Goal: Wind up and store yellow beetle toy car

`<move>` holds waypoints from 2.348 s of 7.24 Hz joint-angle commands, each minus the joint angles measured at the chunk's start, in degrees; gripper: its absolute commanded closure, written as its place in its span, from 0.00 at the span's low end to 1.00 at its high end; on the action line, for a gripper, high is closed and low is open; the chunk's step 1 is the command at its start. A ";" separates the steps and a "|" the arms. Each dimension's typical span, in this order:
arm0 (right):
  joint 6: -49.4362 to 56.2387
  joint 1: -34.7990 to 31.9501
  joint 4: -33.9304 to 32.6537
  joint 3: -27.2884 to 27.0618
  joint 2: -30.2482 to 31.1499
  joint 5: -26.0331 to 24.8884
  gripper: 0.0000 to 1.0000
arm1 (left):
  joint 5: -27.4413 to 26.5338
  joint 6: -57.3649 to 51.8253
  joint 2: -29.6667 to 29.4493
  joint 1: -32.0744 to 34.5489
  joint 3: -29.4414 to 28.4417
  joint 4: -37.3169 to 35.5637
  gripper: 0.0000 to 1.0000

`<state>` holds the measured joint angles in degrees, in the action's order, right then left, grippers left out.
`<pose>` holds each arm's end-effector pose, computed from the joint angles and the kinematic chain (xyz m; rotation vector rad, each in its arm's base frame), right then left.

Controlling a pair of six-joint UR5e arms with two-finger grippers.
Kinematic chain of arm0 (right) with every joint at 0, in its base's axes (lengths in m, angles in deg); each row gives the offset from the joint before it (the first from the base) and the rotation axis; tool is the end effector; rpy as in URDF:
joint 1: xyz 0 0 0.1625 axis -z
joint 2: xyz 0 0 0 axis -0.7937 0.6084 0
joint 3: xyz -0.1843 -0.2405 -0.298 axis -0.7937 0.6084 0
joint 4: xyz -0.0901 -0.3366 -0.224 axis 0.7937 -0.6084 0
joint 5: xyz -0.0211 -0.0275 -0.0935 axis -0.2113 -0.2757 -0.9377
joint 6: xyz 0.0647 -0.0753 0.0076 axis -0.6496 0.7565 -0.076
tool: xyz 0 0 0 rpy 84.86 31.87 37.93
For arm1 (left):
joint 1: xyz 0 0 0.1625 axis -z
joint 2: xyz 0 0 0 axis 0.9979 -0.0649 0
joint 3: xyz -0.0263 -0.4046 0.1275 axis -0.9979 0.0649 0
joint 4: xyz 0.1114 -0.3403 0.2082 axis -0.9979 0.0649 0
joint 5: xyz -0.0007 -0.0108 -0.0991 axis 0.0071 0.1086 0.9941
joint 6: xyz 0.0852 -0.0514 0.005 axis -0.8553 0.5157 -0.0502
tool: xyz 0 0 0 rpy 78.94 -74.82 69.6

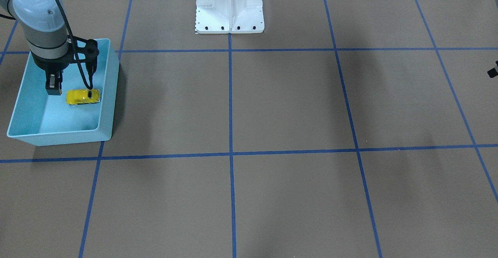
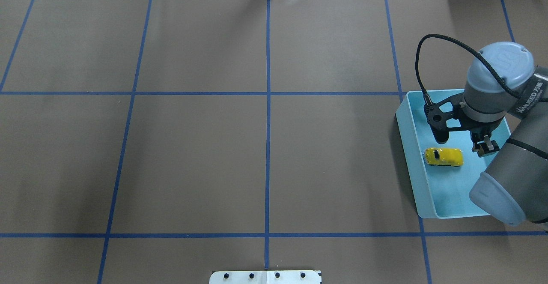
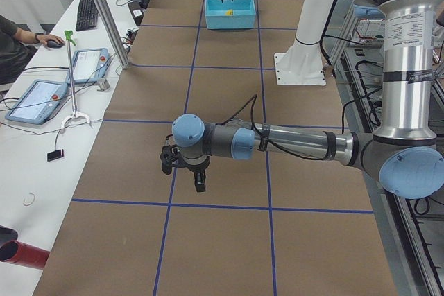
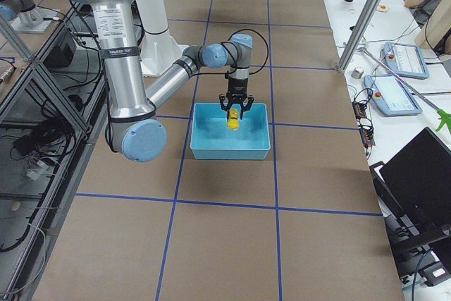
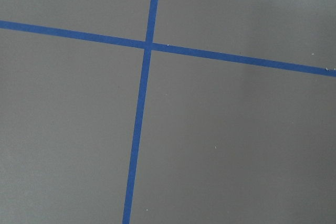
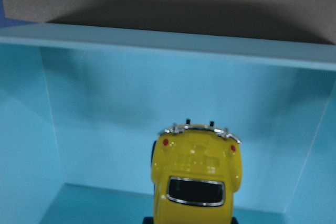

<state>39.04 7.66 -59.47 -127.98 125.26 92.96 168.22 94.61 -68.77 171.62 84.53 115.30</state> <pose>-0.2778 -0.4268 0.4141 0.2694 -0.2932 -1.6917 -0.0180 -0.4702 0.6044 -0.0652 0.8862 -0.1143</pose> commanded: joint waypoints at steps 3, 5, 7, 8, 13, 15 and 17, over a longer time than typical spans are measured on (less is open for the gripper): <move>-0.52 -26.68 -0.08 10.23 -4.09 15.32 0.00 | 0.00 0.00 0.00 0.00 0.00 0.00 0.00; -1.92 -40.85 0.10 18.65 -3.65 15.86 0.00 | 0.00 0.00 0.00 0.00 0.00 0.00 0.00; -9.43 -47.91 0.36 24.56 -3.39 19.43 0.00 | 0.00 0.09 -0.09 -0.09 -0.09 0.00 0.00; -19.32 -50.03 0.45 26.67 -2.87 22.95 0.00 | 0.00 0.09 -0.09 -0.09 -0.09 0.00 0.00; -56.25 -50.57 23.21 26.96 8.27 25.89 0.00 | -5.40 -0.26 -0.88 -0.35 0.35 1.31 0.00; -56.68 -50.57 24.18 27.05 8.83 26.84 0.00 | -6.50 -0.26 -0.70 -0.35 0.17 2.64 0.00; -56.16 -51.45 24.27 25.21 11.54 28.43 0.00 | -6.50 -0.26 -0.70 -0.35 0.17 2.64 0.00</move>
<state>-17.48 -43.38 -35.42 -101.71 135.34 120.67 161.82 94.35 -69.48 171.27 84.71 117.86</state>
